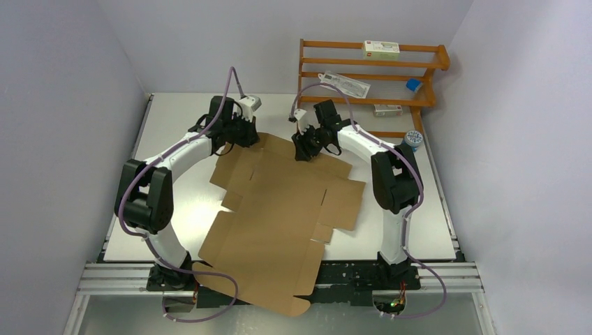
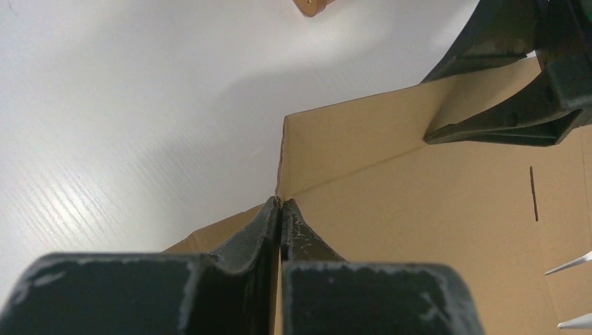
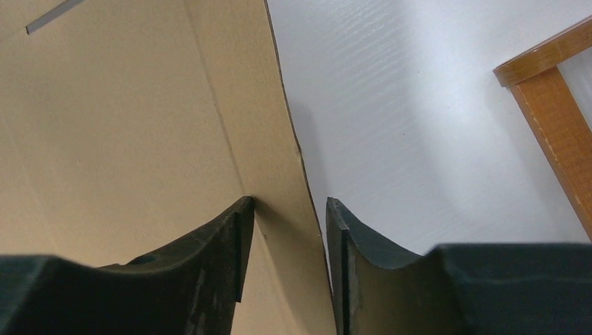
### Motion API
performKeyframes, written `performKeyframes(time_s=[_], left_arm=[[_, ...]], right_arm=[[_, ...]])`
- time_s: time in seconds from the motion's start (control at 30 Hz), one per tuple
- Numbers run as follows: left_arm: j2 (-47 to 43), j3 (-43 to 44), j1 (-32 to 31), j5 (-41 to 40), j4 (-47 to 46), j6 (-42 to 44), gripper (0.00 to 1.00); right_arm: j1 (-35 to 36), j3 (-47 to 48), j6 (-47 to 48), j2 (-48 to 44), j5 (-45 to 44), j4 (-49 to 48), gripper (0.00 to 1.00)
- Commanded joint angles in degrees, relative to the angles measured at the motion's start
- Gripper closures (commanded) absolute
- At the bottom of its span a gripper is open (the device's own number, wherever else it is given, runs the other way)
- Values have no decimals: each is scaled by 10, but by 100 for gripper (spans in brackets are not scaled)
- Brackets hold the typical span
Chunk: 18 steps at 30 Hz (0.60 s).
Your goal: Fold the paper box
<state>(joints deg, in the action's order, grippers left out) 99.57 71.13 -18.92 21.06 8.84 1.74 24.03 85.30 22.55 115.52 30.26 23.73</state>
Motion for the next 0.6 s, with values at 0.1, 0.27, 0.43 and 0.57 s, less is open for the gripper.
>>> performKeyframes(time_s=[0.1,0.27,0.43,0.57], left_arm=[[7,-4,1,9,-44,-4,91],[6,-1,2,4,-49,-14,78],[-4,-3,6,0,-66,-53,67],[-14,-13,31,21,-111,-92,60]], right_arm=[[-5,13,16,-30,-15,20,70],[-4,8,34,-52,-54,18,86],[-2,16,56,-67,-100,30,100],[9,28,76,-71,-135,51,100]])
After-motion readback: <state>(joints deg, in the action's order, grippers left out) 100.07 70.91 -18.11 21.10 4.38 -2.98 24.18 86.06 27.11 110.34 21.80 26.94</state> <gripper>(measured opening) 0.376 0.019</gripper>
